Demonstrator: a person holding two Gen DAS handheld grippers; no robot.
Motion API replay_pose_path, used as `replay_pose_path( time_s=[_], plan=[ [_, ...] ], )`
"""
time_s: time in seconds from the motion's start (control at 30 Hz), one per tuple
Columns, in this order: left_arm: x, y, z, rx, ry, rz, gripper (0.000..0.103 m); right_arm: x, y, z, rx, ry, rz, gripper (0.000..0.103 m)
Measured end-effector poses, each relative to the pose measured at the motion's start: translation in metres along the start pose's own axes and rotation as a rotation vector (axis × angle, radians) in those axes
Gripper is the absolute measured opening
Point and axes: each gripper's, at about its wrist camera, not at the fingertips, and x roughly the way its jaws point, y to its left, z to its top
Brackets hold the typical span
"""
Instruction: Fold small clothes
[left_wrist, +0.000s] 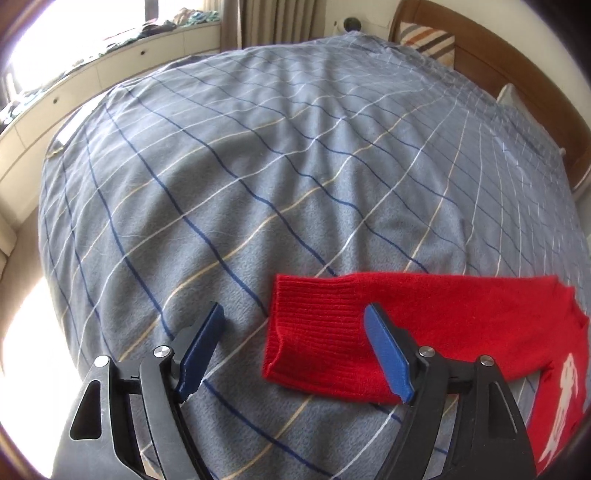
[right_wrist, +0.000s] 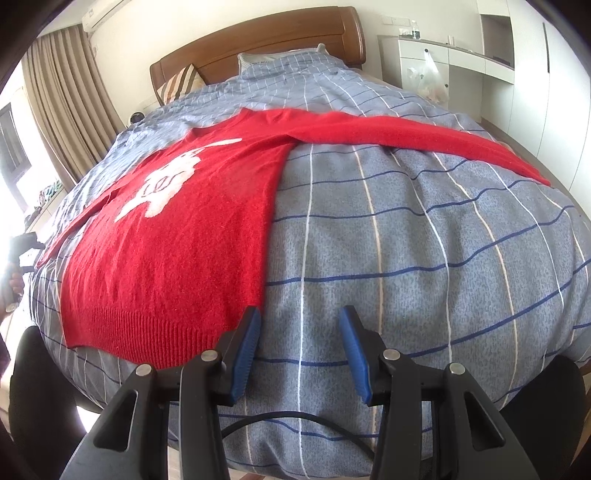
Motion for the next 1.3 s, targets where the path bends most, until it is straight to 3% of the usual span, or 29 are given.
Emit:
replay_pose_path(
  time_s=[0.03, 0.07, 0.2, 0.4, 0.5, 0.53, 0.57, 0.63, 0.8, 1.0, 1.2, 1.3],
  plan=[
    [0.006, -0.005, 0.001, 0.022, 0.009, 0.015, 0.031, -0.001, 0.002, 0.000, -0.007, -0.002, -0.001, 0.045],
    [0.010, -0.009, 0.001, 0.047, 0.015, 0.039, 0.006, -0.001, 0.004, -0.001, -0.013, -0.001, -0.004, 0.045],
    [0.006, -0.009, -0.003, 0.057, -0.035, 0.122, 0.004, 0.000, 0.005, -0.005, -0.019, 0.010, -0.019, 0.045],
    [0.010, -0.002, -0.011, 0.054, -0.053, 0.148, 0.004, 0.003, -0.001, -0.005, -0.012, 0.013, -0.028, 0.045],
    [-0.001, -0.001, -0.015, 0.033, -0.068, 0.141, 0.019, 0.002, -0.006, -0.003, 0.003, 0.004, -0.033, 0.045],
    [-0.009, 0.001, -0.019, 0.028, -0.078, 0.144, 0.030, 0.001, -0.008, -0.002, 0.008, -0.002, -0.039, 0.045],
    [-0.017, 0.001, -0.022, 0.032, -0.091, 0.152, 0.056, 0.000, -0.011, 0.000, 0.011, -0.008, -0.047, 0.045],
    [-0.035, 0.000, -0.032, 0.043, -0.141, 0.162, 0.081, -0.003, -0.017, 0.005, 0.011, -0.027, -0.070, 0.049],
    [-0.078, -0.025, -0.071, 0.137, -0.180, 0.036, 0.082, -0.013, -0.036, 0.023, 0.001, -0.112, -0.145, 0.061],
    [-0.095, -0.088, -0.128, 0.293, -0.148, -0.122, 0.089, 0.005, -0.053, 0.039, -0.038, -0.150, -0.193, 0.062],
    [-0.066, -0.123, -0.152, 0.366, -0.107, -0.154, 0.089, 0.020, -0.064, 0.042, -0.027, -0.151, -0.188, 0.062],
    [-0.056, -0.124, -0.156, 0.346, -0.117, -0.149, 0.098, 0.026, -0.066, 0.040, -0.022, -0.139, -0.184, 0.062]
  ],
)
